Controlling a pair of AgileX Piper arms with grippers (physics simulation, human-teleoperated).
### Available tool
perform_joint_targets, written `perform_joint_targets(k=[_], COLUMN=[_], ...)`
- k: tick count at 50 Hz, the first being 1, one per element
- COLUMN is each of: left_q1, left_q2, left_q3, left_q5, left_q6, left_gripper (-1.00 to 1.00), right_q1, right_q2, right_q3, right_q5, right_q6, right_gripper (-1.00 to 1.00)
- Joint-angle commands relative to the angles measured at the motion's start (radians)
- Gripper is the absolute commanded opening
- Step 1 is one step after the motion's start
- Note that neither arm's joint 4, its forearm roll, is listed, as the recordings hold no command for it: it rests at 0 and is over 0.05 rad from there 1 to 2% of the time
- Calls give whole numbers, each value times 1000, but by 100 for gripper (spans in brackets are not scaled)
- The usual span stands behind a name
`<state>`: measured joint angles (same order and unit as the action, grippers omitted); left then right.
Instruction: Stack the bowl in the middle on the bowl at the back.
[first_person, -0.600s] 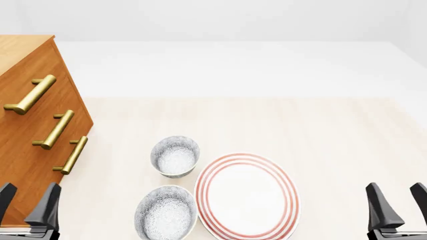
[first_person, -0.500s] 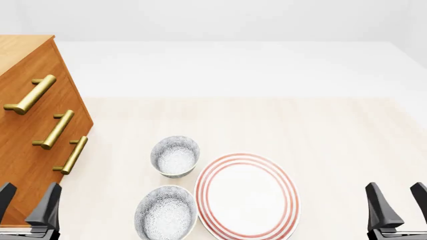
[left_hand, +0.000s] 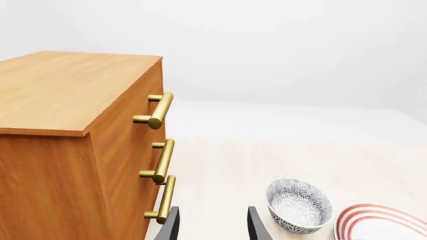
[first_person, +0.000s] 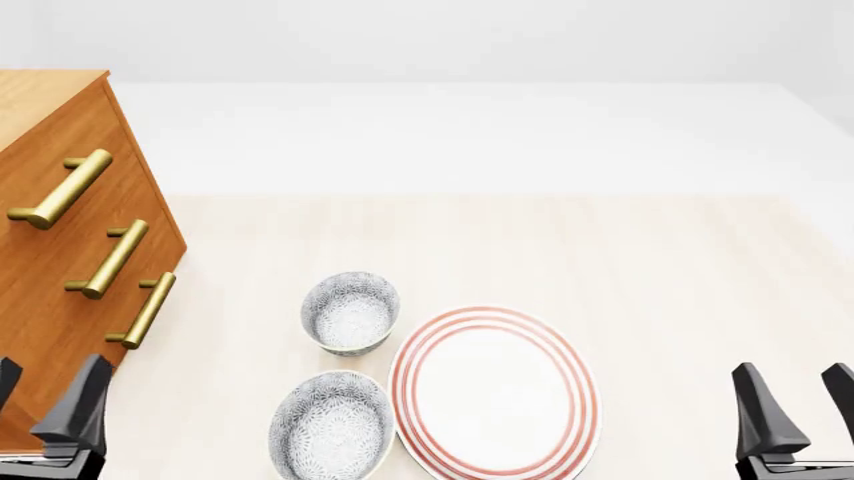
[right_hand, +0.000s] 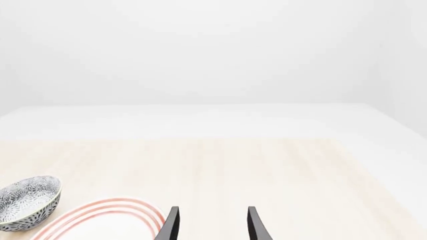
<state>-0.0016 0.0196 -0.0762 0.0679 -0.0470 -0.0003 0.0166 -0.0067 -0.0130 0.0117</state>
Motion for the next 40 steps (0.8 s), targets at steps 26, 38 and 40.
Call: perform_joint_targets(k=[26, 38, 40], left_q1=[-286, -348, -372], left_q2=[513, 650, 675], left_q3=[-262, -273, -269], left_q5=[272, 304, 296], left_q6=[-338, -391, -408], left_gripper=[100, 100, 100], right_q1=[5, 8, 7], right_q2=[-6, -8, -9], right_q3=[-4, -4, -4], right_q5=[6, 9, 10], right_q6=[11, 9, 9], right_gripper=[100, 100, 100])
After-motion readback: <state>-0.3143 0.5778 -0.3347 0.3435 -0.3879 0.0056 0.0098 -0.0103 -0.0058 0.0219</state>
